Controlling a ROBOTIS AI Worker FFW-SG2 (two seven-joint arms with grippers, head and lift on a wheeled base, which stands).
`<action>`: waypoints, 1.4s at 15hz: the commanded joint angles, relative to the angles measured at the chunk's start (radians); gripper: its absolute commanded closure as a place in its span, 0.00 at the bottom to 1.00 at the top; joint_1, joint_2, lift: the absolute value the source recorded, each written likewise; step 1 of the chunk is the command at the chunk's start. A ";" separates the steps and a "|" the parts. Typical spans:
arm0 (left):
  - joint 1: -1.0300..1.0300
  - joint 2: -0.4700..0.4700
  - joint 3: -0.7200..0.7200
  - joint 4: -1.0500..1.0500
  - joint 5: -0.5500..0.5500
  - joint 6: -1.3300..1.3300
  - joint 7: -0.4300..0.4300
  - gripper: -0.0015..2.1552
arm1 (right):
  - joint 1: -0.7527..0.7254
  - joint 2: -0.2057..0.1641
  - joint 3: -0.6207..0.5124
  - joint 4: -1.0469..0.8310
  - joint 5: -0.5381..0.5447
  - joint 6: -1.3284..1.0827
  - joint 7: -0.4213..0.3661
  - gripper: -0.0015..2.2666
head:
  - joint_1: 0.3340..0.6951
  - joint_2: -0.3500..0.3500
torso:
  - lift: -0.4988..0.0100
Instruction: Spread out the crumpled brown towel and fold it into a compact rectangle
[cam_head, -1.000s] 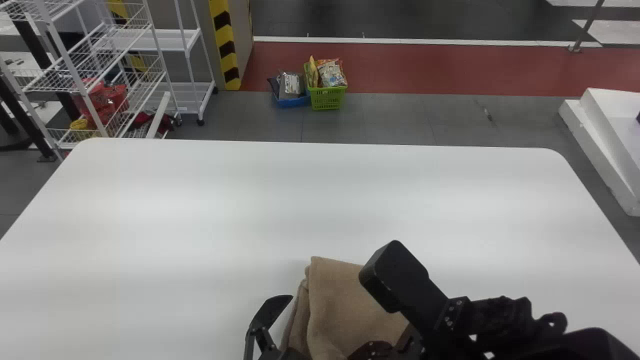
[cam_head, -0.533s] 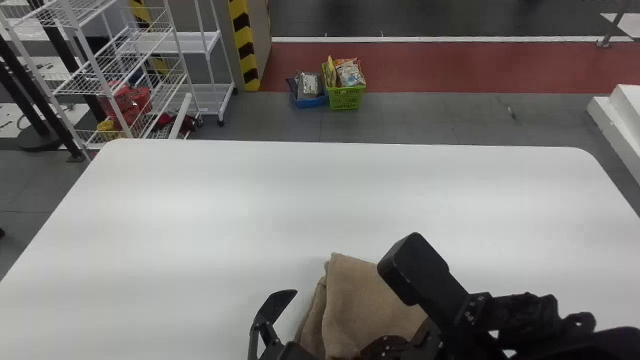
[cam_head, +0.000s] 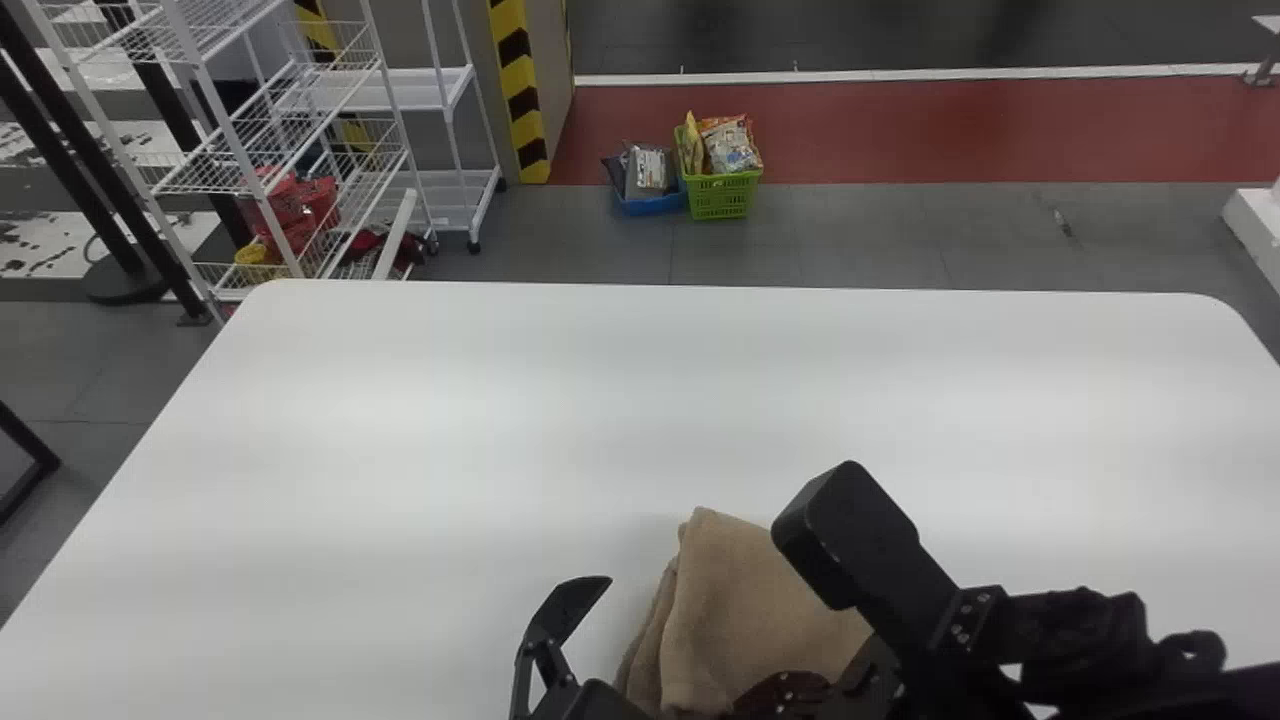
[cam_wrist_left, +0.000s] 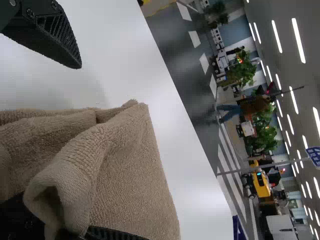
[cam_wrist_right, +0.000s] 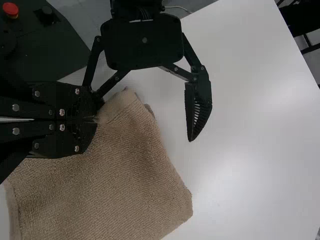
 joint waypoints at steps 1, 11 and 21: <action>0.009 0.000 0.022 -0.018 -0.002 0.015 -0.027 0.03 | -0.004 0.010 0.000 0.003 0.000 -0.003 0.006 0.53 | 1.00 0.67 | 0.73; 0.019 -0.002 0.076 -0.044 -0.002 0.028 -0.113 0.03 | -0.006 0.025 0.003 0.008 0.000 -0.006 0.006 0.53 | 1.00 0.74 | 0.73; 0.036 -0.009 0.137 -0.116 -0.103 0.156 -0.251 0.03 | -0.006 0.047 0.005 0.008 -0.004 -0.003 0.006 0.53 | 1.00 0.84 | 0.73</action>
